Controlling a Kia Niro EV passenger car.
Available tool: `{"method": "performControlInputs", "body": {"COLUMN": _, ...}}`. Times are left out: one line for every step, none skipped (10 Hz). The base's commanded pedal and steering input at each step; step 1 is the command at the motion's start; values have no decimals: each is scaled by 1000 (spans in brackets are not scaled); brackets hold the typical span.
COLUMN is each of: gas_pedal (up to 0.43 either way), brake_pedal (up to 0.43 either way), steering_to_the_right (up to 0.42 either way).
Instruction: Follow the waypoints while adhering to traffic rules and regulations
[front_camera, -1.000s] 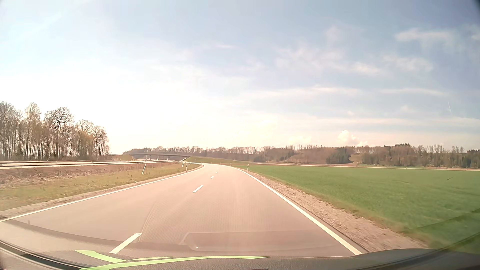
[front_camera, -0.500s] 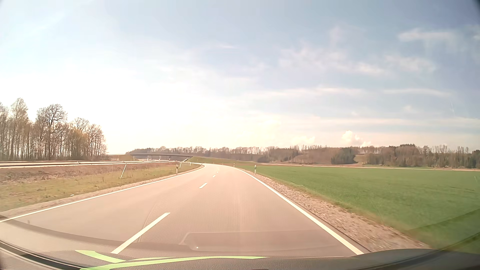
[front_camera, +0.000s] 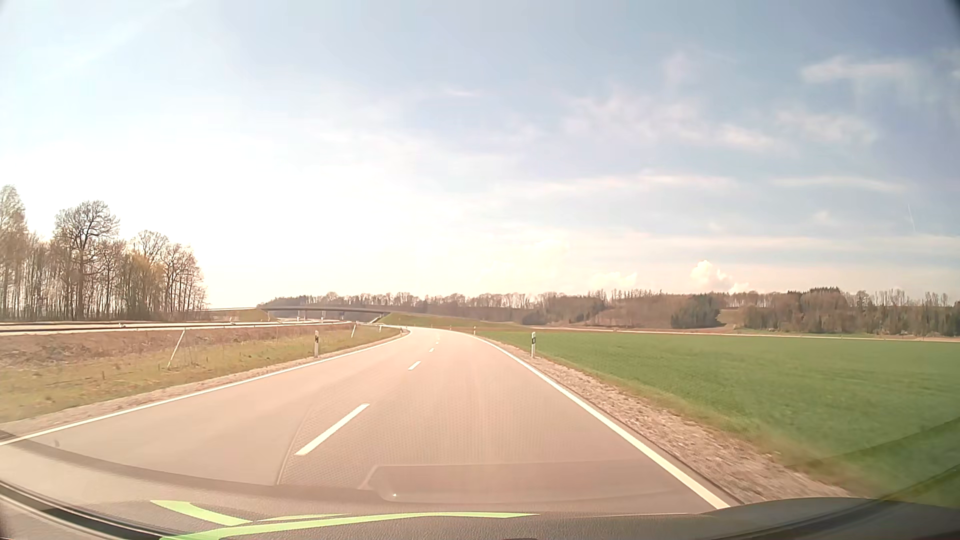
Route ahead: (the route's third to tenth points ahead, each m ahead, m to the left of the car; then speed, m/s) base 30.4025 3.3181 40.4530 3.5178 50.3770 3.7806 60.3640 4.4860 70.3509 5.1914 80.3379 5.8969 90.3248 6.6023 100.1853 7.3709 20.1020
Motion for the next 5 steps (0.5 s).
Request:
{"method": "performControlInputs", "body": {"gas_pedal": 189, "brake_pedal": 0, "steering_to_the_right": -6}}
{"method": "performControlInputs", "body": {"gas_pedal": 189, "brake_pedal": 0, "steering_to_the_right": -6}}
{"method": "performControlInputs", "body": {"gas_pedal": 189, "brake_pedal": 0, "steering_to_the_right": -6}}
{"method": "performControlInputs", "body": {"gas_pedal": 189, "brake_pedal": 0, "steering_to_the_right": -6}}
{"method": "performControlInputs", "body": {"gas_pedal": 189, "brake_pedal": 0, "steering_to_the_right": -6}}
